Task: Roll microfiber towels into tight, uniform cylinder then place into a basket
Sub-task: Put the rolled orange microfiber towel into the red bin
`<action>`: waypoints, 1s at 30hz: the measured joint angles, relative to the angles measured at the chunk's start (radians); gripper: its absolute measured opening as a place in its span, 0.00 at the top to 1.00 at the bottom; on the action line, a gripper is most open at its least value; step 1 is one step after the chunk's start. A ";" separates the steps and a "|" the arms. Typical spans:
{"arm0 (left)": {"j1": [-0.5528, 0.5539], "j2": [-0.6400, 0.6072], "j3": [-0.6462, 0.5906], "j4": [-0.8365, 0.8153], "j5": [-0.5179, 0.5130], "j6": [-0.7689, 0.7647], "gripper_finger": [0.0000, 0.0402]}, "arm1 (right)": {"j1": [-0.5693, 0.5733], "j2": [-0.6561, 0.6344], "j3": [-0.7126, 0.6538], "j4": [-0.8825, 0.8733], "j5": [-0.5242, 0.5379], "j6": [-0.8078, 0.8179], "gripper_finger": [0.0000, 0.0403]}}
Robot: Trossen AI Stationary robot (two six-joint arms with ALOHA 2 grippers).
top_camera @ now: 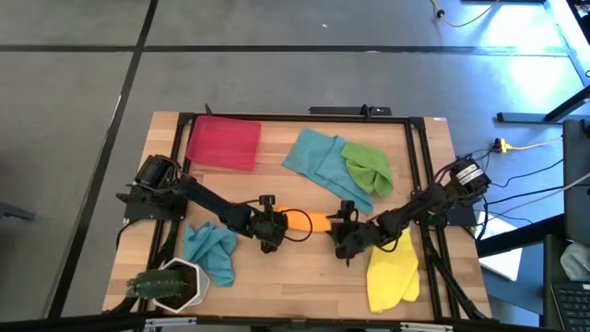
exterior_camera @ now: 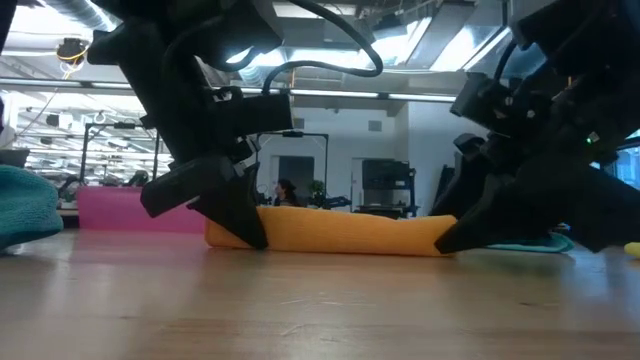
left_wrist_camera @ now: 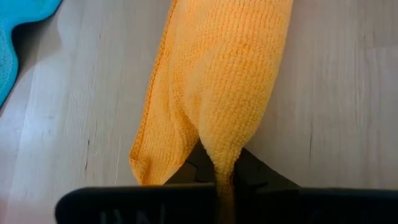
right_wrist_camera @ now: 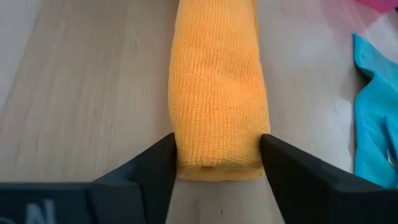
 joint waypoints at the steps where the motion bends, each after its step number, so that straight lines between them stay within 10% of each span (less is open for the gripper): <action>1: 0.000 0.000 0.000 0.001 0.000 0.000 1.00 | -0.004 0.007 0.000 0.004 -0.003 0.000 0.47; 13: -0.001 -0.020 0.001 -0.008 0.011 0.043 1.00 | -0.050 0.064 0.004 0.065 -0.037 -0.021 0.93; 30: 0.082 -0.441 -0.001 -0.413 -0.103 0.096 1.00 | -0.267 -0.041 0.214 0.055 -0.161 -0.324 0.95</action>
